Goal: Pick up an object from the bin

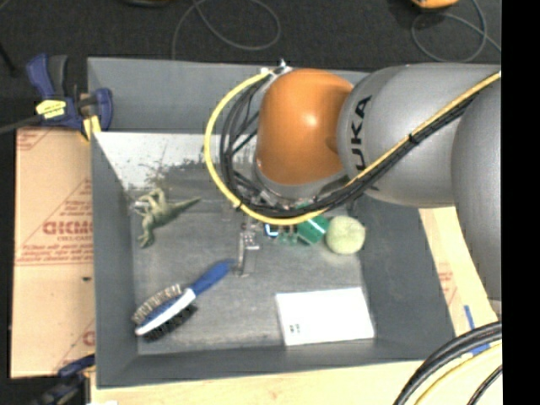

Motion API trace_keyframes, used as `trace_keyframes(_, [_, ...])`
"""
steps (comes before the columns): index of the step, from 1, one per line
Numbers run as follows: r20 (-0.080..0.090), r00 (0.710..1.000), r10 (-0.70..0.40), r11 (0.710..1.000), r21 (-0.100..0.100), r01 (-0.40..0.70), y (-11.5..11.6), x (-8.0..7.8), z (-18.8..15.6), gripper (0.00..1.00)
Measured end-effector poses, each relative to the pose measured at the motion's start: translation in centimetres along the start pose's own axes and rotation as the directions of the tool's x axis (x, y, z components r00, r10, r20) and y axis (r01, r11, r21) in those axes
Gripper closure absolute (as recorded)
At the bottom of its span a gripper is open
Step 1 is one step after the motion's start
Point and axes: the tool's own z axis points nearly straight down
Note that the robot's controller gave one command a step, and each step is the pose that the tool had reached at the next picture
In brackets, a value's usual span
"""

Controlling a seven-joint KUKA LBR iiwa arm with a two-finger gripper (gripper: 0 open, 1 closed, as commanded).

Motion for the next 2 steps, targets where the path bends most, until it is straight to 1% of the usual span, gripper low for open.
trace_keyframes(1, [0.008,1.000,0.003,1.000,-0.001,-0.003,-0.1,-0.1,-0.5,0.00])
trace_keyframes(2, [0.010,0.993,-0.115,0.993,0.001,0.115,1.3,0.8,4.6,0.00])
